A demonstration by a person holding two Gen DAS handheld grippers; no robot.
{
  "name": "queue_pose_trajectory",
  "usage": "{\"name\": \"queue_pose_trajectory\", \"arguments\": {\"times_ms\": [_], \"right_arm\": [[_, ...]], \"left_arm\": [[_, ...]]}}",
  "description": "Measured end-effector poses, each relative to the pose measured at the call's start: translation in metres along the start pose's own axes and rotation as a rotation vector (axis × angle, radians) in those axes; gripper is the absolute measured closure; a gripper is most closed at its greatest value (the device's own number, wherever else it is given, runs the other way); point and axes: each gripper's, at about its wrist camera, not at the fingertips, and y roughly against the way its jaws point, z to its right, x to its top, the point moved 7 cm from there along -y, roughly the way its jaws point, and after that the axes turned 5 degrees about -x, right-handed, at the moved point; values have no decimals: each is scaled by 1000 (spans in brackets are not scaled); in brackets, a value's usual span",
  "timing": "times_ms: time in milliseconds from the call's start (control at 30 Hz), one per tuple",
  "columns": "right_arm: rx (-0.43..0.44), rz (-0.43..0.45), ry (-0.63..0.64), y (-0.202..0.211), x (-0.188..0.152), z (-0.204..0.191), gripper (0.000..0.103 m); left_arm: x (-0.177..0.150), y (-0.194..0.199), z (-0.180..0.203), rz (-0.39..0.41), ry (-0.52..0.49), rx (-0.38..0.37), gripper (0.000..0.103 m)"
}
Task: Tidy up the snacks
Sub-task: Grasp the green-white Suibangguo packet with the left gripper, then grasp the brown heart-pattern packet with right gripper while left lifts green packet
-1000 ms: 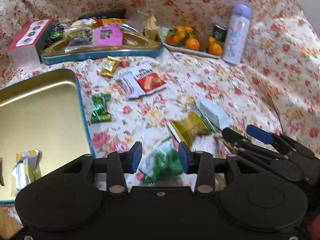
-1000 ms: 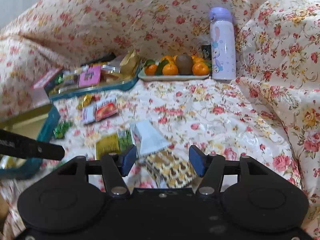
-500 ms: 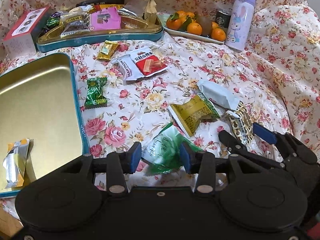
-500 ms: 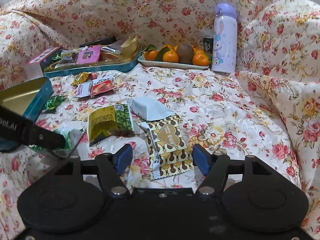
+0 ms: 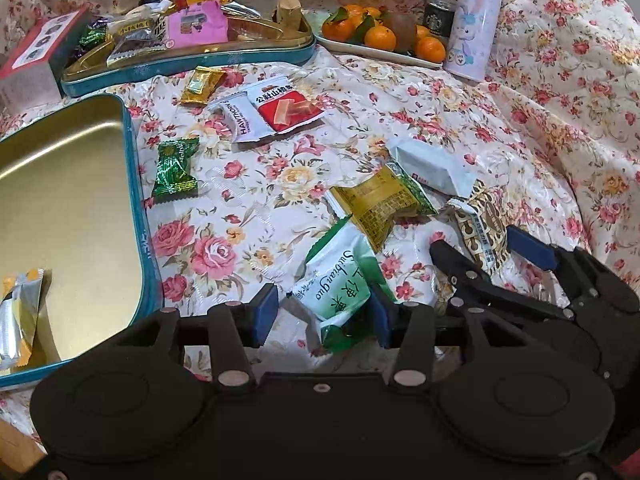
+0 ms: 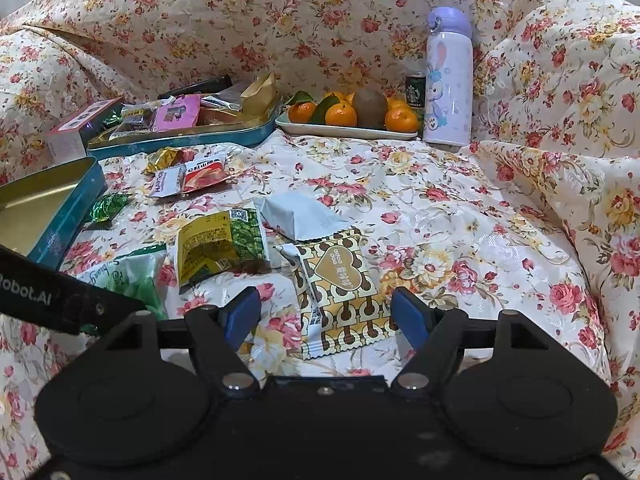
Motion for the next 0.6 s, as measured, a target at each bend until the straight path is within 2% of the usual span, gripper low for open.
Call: {"name": "queue_pose_trajectory", "arguments": {"times_ms": [467, 600], "right_arm": [[5, -21, 6, -2, 2, 1, 25], [6, -30, 0, -2, 4, 2, 28]], "left_arm": [[12, -9, 4, 2, 22, -2, 48], [13, -8, -2, 9, 46, -4, 55]]}}
